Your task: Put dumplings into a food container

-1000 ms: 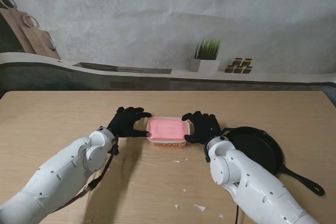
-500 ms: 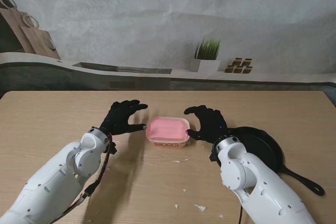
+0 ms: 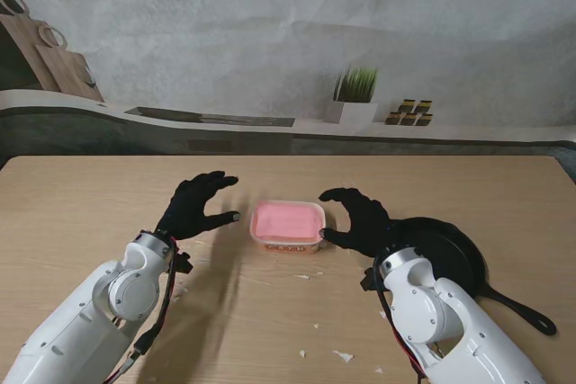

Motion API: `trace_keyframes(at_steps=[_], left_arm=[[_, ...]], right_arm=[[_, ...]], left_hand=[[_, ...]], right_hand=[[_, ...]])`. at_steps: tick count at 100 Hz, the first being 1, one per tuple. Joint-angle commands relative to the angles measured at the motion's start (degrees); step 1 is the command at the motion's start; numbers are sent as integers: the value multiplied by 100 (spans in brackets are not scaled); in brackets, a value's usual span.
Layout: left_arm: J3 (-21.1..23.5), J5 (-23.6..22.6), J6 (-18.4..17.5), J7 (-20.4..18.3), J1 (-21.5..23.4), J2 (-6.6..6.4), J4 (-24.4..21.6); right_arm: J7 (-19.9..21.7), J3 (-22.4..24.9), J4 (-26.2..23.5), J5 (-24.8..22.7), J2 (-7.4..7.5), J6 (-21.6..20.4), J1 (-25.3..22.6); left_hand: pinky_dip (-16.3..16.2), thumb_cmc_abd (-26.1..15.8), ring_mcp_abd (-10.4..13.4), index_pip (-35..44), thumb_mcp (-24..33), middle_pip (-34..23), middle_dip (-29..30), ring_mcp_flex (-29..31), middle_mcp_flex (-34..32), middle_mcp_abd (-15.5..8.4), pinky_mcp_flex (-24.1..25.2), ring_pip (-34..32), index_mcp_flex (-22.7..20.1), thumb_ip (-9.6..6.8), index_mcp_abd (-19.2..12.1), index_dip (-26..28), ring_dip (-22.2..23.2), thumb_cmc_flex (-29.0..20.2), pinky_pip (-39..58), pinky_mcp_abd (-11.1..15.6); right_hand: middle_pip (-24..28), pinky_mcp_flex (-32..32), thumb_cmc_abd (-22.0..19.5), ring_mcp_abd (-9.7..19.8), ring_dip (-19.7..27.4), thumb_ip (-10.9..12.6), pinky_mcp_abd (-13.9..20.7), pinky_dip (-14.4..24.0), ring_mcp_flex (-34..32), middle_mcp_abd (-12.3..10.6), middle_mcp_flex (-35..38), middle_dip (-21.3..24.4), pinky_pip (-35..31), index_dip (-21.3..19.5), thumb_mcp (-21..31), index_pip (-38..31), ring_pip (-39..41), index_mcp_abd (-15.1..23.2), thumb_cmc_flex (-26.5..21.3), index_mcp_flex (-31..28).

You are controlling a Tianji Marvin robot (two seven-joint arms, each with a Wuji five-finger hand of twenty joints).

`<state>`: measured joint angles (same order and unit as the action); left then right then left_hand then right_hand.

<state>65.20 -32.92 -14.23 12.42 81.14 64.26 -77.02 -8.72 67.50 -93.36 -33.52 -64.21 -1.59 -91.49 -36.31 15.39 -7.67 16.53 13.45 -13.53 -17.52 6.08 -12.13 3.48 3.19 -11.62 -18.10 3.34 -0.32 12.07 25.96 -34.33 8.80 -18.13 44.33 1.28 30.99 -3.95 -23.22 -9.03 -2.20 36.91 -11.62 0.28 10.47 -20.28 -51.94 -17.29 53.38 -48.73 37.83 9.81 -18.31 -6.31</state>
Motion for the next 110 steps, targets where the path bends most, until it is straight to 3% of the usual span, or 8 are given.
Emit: trace_keyframes(at_steps=[1,10,20,27,40,55,77,110], left_arm=[[30,-73,-26,15,165,127,-9],[-29,-311,124,135,87,111,88],[-218,-340,359,9,-202,102,280],[-458,-349,443,-59,-512,104,543],[-988,-362,583,-193,-1045,117,1065],[-1466,-149,649,-79,-1441,240,1618],[-1646,207,513,124,-1584,396,1916],[-1808,41,360,-43,-1632,314,1996]], right_arm=[[128,-12,-63,40,-63,-83,-102],[185,-20,-60,85,-59,-100,-83],[162,-72,-39,95,-68,-70,-56],[165,-98,-2,30,-58,-68,-28],[149,-100,11,-3,-58,-67,-22],[156,-109,47,15,-60,-18,-19],[159,-143,69,1,-60,33,-4],[96,-191,113,-69,-65,73,17]], left_hand=[[108,-97,151,-111,-134,125,133,-219,116,17,45,171,191,-154,53,-67,-121,-73,-129,216],[143,-70,80,22,-134,101,135,-258,107,60,116,190,-116,-153,-71,-17,-118,-108,-158,151],[152,159,106,98,-99,135,160,-299,140,-2,196,247,-269,-168,-242,21,-110,-194,-166,168],[147,383,129,99,363,221,170,-300,155,-60,238,381,-249,-128,-387,63,2,12,-109,182],[158,537,143,49,487,440,230,-338,221,-109,258,447,-126,-126,-532,42,-1,118,-121,196],[158,510,166,14,541,490,169,-339,263,-135,258,465,-68,-113,-658,23,10,189,-120,210],[160,185,177,18,422,513,90,-339,247,-184,274,481,-141,-80,-794,11,25,246,-126,226],[168,413,146,226,250,379,72,-314,179,-159,278,423,-439,-118,-781,108,42,151,-131,181]], right_hand=[[-140,-1,-29,178,59,31,-28,-3,68,-132,-49,55,141,81,28,-83,-106,-5,184,119],[-268,-20,-93,203,113,28,-17,50,58,-146,-35,100,319,154,-25,-48,-217,2,232,130],[-150,-53,-97,157,85,37,-44,130,42,-113,-37,39,377,160,-56,-95,-162,14,229,101],[-118,-52,-117,154,82,38,-32,163,56,-120,-41,24,400,165,-60,-98,-160,3,241,119],[-114,-62,-96,166,77,45,-43,209,54,-116,-46,23,428,168,-53,-115,-150,33,220,96],[-115,-60,-105,172,82,48,-39,246,62,-119,-45,25,458,175,-51,-114,-161,22,224,98],[-87,-62,-132,160,80,57,-40,296,54,-112,-42,14,502,183,-52,-117,-155,10,234,96],[-15,-74,-91,159,63,67,-37,378,54,-101,-47,-14,532,176,-13,-154,-121,8,192,23]])
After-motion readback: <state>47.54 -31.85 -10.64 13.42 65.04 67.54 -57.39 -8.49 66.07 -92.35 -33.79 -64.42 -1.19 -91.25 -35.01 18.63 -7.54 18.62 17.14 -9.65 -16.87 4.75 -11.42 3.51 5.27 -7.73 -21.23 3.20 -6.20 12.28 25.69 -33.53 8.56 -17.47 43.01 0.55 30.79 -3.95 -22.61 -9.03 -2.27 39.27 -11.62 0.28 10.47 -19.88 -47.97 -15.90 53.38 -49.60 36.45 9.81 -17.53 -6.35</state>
